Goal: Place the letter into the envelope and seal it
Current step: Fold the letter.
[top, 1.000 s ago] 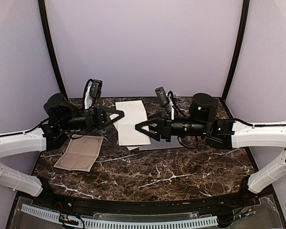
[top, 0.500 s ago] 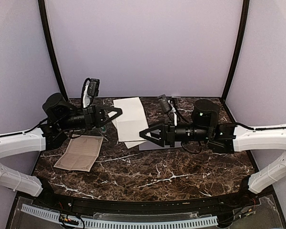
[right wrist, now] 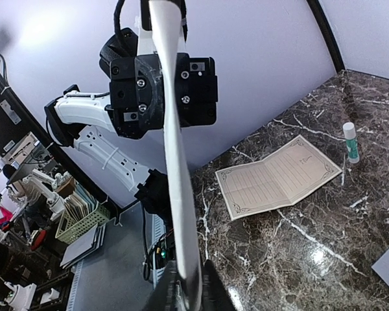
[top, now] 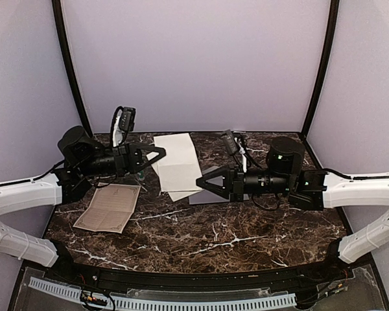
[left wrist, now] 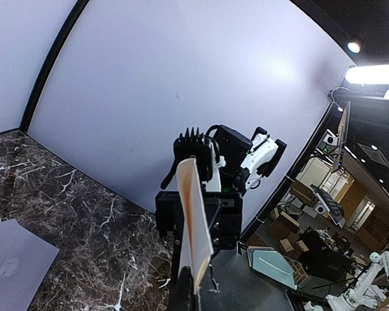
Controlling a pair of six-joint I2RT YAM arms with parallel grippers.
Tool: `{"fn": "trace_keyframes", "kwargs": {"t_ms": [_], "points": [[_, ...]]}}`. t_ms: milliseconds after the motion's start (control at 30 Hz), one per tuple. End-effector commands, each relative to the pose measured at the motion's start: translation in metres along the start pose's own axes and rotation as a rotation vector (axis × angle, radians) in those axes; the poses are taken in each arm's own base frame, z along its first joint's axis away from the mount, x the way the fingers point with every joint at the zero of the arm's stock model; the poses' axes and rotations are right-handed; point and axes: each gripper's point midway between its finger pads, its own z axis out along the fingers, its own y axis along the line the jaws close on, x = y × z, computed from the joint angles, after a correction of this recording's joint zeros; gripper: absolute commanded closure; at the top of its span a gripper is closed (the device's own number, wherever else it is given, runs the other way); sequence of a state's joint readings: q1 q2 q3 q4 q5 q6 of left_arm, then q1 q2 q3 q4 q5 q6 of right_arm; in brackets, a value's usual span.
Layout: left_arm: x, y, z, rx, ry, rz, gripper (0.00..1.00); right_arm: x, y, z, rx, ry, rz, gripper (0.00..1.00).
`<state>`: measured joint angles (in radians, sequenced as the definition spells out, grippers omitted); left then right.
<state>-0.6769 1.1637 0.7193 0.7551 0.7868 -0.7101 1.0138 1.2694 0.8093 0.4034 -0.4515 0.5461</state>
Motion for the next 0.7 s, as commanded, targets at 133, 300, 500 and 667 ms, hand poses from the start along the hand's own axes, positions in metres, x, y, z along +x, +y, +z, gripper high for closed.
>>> {"fn": "trace_keyframes", "kwargs": {"t_ms": [133,300,500,667], "points": [[0.016,-0.014,0.000,0.100,0.098,0.026,1.00,-0.042,0.001,0.001,0.052,-0.094,-0.084,0.21],[0.034,-0.012,0.002,0.138,0.194,0.003,1.00,-0.057,0.007,0.008,0.018,-0.096,-0.132,0.18],[0.041,-0.012,0.002,0.144,0.241,0.012,1.00,-0.063,0.014,0.010,-0.009,-0.078,-0.159,0.18],[0.047,-0.011,0.003,0.160,0.288,-0.006,1.00,-0.052,0.010,0.019,-0.009,0.008,-0.161,0.33]]}}
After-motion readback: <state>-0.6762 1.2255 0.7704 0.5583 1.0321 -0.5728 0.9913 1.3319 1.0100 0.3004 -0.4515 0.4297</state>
